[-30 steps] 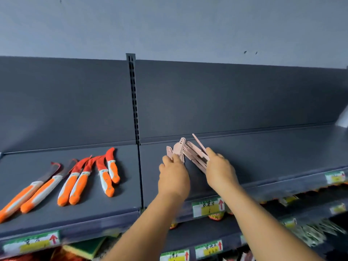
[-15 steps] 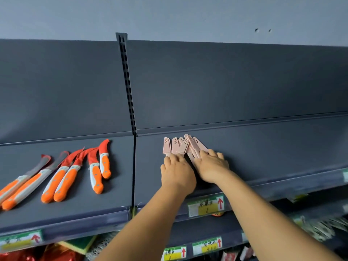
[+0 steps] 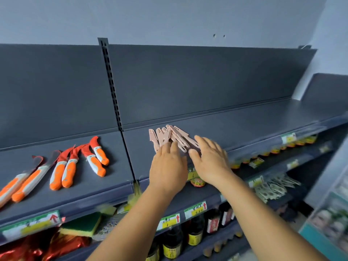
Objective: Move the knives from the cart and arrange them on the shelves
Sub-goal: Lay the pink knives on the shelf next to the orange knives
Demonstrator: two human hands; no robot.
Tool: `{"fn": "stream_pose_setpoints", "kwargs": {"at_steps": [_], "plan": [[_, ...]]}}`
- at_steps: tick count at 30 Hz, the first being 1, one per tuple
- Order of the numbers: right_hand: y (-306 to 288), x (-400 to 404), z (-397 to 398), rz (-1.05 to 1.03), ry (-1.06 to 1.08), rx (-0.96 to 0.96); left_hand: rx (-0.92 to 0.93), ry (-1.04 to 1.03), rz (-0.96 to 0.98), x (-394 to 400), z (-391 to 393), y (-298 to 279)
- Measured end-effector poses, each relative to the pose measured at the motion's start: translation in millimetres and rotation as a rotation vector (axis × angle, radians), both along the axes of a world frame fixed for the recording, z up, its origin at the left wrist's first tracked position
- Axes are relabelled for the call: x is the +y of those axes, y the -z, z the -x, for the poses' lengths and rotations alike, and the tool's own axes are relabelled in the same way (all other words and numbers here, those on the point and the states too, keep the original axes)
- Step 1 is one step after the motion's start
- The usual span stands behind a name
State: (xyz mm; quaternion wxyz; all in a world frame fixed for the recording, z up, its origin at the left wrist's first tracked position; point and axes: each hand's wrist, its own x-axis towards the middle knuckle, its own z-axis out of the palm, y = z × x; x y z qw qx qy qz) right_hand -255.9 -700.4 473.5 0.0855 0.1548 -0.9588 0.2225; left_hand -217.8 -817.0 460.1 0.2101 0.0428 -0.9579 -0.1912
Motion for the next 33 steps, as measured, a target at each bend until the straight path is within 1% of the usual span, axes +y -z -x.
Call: {"fn": "stream_pose_setpoints", "kwargs": {"at_steps": [4, 9, 16, 20, 27, 33], "plan": [[22, 29, -63, 0.038, 0.094, -0.037, -0.053, 0.122, 0.002, 22, -58, 16], [65, 71, -139, 0.059, 0.218, -0.156, -0.158, 0.266, 0.002, 56, -119, 52], [126, 139, -240, 0.071, 0.484, -0.32, -0.35, 0.457, -0.002, 122, -184, 113], [154, 181, -293, 0.078, 0.63, -0.411, -0.438, 0.594, 0.041, 169, -220, 148], [200, 263, -371, 0.186, 0.851, -0.422, -0.519, 0.789, 0.093, 264, -276, 185], [232, 358, -424, 0.272, 0.975, -0.452, -0.56, 0.864, 0.093, 363, -318, 206]]}}
